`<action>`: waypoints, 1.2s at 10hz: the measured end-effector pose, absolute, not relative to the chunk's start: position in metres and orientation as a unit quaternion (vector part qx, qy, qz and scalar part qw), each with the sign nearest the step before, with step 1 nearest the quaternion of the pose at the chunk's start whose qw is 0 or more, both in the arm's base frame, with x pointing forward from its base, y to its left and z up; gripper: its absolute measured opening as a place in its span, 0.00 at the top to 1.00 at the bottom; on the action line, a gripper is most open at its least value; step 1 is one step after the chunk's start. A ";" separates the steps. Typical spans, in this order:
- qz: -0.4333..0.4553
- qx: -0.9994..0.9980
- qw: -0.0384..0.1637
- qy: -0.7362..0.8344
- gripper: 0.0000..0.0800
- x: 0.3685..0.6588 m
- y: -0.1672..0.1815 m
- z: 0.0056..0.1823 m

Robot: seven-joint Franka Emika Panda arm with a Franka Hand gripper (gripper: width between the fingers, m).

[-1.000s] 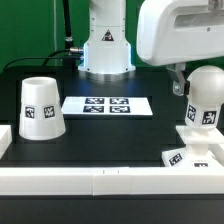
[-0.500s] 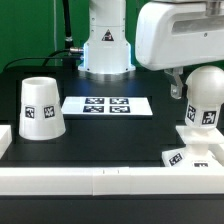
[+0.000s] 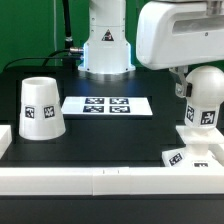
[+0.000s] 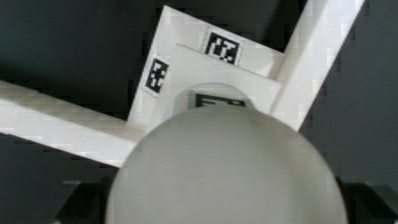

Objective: Assemble lamp

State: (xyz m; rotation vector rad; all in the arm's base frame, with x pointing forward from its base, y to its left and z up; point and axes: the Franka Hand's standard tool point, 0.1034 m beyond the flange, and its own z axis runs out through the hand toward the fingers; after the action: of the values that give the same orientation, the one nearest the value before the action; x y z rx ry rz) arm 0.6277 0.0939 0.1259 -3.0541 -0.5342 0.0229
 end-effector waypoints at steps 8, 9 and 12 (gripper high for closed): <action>-0.009 -0.978 0.047 0.203 0.28 0.623 0.091 0.125; -0.007 -0.960 0.055 0.275 0.28 0.622 0.090 0.124; 0.004 -0.899 0.070 0.433 0.28 0.621 0.089 0.124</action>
Offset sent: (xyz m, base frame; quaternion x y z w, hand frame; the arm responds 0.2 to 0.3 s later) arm -0.0108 -0.0003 -0.0058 0.0397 0.0277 0.2942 0.9545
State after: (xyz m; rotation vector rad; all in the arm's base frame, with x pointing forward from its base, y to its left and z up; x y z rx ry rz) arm 0.6210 0.0888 0.1239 -2.7039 1.3041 0.0130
